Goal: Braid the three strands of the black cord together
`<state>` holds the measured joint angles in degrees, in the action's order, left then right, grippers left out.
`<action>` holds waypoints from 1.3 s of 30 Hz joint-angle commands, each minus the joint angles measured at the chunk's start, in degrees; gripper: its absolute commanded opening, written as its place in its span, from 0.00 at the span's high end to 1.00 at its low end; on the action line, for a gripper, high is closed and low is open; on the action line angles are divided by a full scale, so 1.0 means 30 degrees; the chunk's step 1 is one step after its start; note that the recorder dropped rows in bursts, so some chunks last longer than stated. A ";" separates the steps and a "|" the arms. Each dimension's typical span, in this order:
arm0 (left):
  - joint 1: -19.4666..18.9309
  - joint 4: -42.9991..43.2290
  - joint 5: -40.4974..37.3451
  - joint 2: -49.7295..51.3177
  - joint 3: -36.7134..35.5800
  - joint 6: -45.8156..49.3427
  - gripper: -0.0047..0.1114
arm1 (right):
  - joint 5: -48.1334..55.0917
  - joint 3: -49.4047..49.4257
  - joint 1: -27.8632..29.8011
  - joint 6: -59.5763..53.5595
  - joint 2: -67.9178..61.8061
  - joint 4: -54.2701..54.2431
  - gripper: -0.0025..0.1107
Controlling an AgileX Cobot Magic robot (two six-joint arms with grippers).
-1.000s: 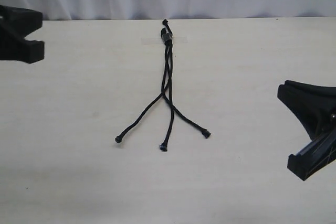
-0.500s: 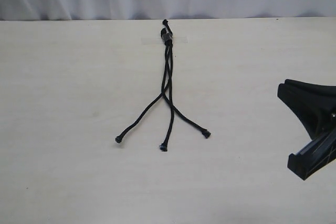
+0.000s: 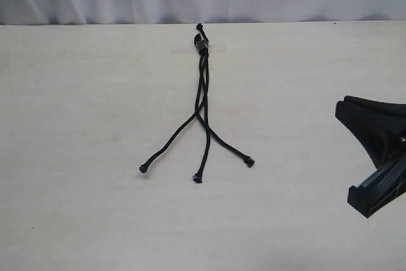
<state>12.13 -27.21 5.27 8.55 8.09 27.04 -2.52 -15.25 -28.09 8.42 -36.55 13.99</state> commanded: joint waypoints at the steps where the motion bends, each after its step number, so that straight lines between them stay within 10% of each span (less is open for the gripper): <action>1: 0.0105 -0.0106 0.0004 -0.0135 -0.0094 -0.0094 0.96 | -0.0225 0.0099 0.0091 0.0078 0.0103 0.0078 0.94; 7: -0.0163 0.0518 0.0005 -0.0571 -0.0169 0.0500 0.96 | -0.0225 0.0099 0.0091 0.0078 0.0103 0.0078 0.94; 18: -0.6800 0.1385 -0.4944 -0.2851 -0.0243 0.0565 0.96 | -0.0225 0.0099 0.0091 0.0078 0.0103 0.0078 0.94; 26: -0.6485 0.2089 -0.4930 -0.2851 -0.1629 0.0017 0.96 | -0.0225 0.0099 0.0091 0.0078 0.0103 0.0078 0.94; 33: -0.6485 0.9893 -0.4409 -0.2851 -0.2698 -0.9193 0.96 | -0.0225 0.0099 0.0091 0.0078 0.0103 0.0078 0.94; 39: -0.6485 1.0759 -0.5376 -0.2851 -0.2698 -0.9987 0.96 | -0.0222 0.0099 0.0091 0.0078 0.0137 0.0078 0.94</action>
<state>-7.74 3.73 -9.84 0.18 0.14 -1.32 -2.52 -15.25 -28.09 8.42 -36.55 13.99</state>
